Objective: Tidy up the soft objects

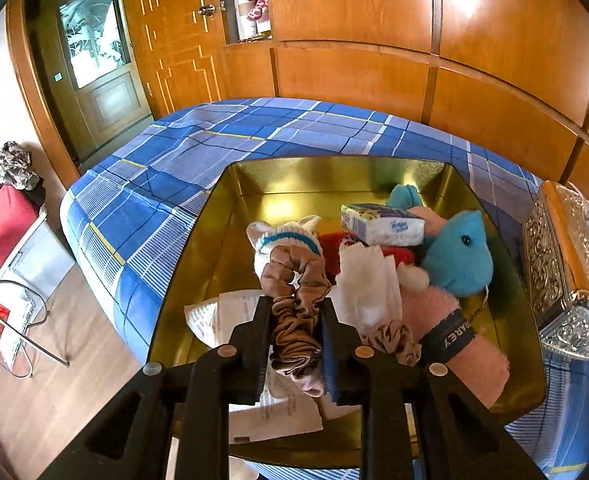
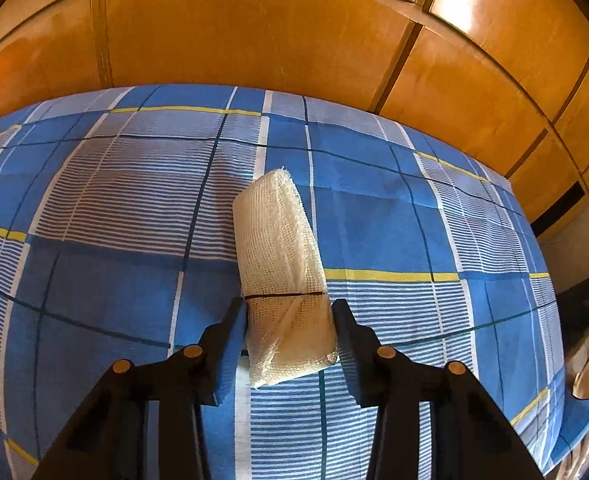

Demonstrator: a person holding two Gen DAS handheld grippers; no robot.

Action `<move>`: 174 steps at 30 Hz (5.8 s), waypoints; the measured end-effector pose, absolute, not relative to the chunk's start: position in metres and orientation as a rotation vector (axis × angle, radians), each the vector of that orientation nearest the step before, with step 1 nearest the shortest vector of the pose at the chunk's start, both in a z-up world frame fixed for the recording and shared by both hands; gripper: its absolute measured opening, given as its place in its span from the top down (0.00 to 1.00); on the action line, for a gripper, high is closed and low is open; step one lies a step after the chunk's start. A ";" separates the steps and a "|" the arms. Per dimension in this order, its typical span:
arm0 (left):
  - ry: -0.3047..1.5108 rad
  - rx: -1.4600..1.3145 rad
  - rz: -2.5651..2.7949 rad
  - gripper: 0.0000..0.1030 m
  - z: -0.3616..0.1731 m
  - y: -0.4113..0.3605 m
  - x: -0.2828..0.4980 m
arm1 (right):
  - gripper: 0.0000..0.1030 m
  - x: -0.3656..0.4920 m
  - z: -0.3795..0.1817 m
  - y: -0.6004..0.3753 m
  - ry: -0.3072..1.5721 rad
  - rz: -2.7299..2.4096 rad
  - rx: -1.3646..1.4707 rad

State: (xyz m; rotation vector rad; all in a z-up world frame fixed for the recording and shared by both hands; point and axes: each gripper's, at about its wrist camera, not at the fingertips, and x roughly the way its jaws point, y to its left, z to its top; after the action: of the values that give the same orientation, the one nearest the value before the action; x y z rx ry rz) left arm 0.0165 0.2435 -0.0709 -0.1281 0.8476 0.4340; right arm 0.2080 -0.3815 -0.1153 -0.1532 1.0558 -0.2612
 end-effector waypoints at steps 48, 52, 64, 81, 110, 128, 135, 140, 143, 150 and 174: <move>0.713 -0.026 0.221 0.33 -0.035 0.202 -0.043 | 0.59 0.234 -0.053 -0.251 1.102 -0.103 -0.213; 0.712 -0.028 0.209 0.33 -0.035 0.201 -0.044 | 0.59 0.245 -0.026 -0.230 1.055 -0.083 -0.250; 0.720 -0.044 0.190 0.33 -0.039 0.203 -0.044 | 0.59 0.261 0.064 -0.138 0.871 0.041 -0.385; 0.752 -0.077 0.249 0.30 -0.051 0.221 -0.042 | 0.59 0.146 0.041 0.079 0.825 0.622 -0.655; 0.748 -0.211 0.357 0.23 -0.056 0.274 -0.058 | 0.59 0.134 -0.089 0.184 1.107 0.717 -0.390; 0.703 -0.200 0.414 0.14 -0.049 0.270 -0.063 | 0.42 0.118 -0.087 0.171 1.047 0.695 -0.369; 0.682 -0.193 0.414 0.12 -0.042 0.265 -0.066 | 0.38 0.107 -0.074 0.155 0.979 0.663 -0.344; 0.666 -0.188 0.417 0.11 -0.038 0.261 -0.069 | 0.38 0.093 -0.058 0.142 0.884 0.599 -0.320; 0.655 -0.175 0.428 0.09 -0.036 0.257 -0.070 | 0.38 0.082 -0.048 0.133 0.822 0.555 -0.310; 0.616 -0.153 0.439 0.05 -0.024 0.242 -0.067 | 0.38 0.063 -0.036 0.108 0.727 0.417 -0.274; 0.604 -0.124 0.418 0.04 -0.026 0.228 -0.061 | 0.38 0.041 -0.028 0.086 0.667 0.354 -0.232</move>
State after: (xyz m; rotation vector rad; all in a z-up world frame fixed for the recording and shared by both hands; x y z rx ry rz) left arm -0.0608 0.2283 -0.0260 -0.1239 0.6039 0.4184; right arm 0.0415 0.0856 -0.0282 -0.2323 0.6666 0.3536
